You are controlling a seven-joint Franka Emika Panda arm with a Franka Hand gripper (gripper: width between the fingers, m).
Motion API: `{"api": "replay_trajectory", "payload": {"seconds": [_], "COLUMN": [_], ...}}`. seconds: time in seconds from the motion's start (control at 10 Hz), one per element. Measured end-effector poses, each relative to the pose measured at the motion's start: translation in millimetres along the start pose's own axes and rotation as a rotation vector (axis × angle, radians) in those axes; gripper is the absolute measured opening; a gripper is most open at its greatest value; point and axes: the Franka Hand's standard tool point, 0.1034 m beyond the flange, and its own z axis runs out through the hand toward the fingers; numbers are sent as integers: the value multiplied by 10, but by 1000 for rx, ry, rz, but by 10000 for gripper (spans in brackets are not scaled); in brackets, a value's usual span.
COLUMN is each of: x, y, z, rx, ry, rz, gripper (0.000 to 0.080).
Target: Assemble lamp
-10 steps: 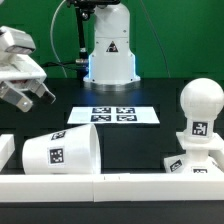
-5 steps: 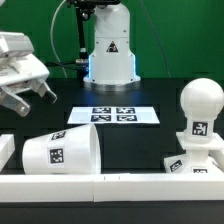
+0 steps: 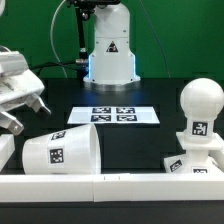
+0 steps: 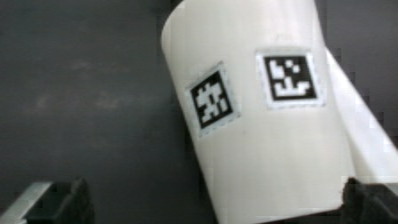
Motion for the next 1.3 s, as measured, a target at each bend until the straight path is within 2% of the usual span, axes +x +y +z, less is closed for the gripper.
{"api": "replay_trajectory", "payload": {"seconds": [0.5, 0.9, 1.1, 1.3], "x": [242, 206, 159, 164], "y": [94, 73, 73, 91], "z": [120, 354, 430, 442], "rx": [-11, -9, -10, -13], "ry": [20, 59, 63, 62], "rz": [34, 20, 13, 15], "gripper": [699, 699, 699, 699]}}
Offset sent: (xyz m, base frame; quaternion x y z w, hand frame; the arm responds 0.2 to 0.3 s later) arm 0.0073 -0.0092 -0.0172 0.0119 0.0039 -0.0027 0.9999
